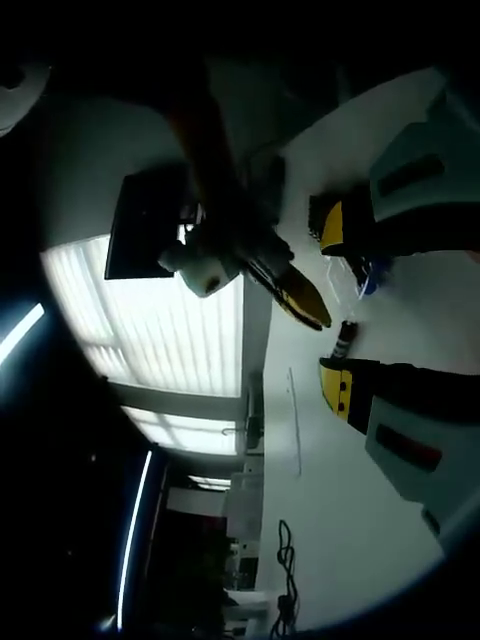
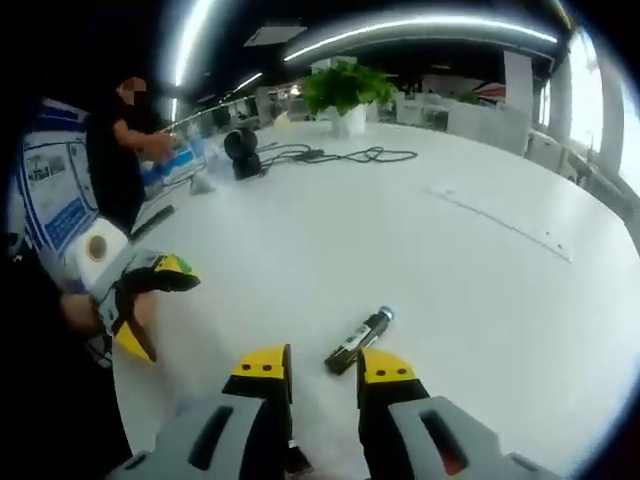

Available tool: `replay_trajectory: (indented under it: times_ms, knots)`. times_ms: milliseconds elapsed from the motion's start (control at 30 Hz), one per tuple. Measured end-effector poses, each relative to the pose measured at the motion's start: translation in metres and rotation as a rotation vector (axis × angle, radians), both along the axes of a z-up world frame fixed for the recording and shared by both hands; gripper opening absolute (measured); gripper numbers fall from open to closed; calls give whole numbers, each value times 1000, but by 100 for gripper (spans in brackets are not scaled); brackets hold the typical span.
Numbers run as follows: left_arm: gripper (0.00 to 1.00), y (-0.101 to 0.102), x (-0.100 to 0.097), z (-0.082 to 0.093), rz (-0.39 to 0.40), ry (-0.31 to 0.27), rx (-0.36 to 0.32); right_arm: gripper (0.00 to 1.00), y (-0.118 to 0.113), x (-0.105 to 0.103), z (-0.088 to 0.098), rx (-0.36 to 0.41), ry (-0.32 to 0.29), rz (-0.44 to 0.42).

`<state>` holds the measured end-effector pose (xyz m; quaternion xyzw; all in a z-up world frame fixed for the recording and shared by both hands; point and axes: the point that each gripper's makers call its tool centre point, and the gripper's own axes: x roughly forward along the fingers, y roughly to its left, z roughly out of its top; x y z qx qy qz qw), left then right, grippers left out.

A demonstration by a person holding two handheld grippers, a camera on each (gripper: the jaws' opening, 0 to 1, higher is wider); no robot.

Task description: Grip medicine bottles put into box

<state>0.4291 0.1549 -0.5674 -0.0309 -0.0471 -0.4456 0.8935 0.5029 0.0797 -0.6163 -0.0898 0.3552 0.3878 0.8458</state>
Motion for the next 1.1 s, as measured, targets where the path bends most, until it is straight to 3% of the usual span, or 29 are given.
replay_trajectory:
  times_ms: [167,467,533,767,1100]
  knots:
    - [33,0,-2,1,-5,-4,-4,22,2,5,-6,-2,59,-48]
    - [33,-2,-4,3,-15,-10,-6,20,-7,21,-14,-45,95,-158]
    - [33,-2,-5,4,-17,-10,-10,18,-9,22,-16,-43,135,-217]
    - [33,-3,-7,7,-28,-8,-25,16,-7,26,-27,-23,214,-295]
    - [33,-1,-9,9,-44,-14,-46,16,-6,27,-33,-66,267,-350]
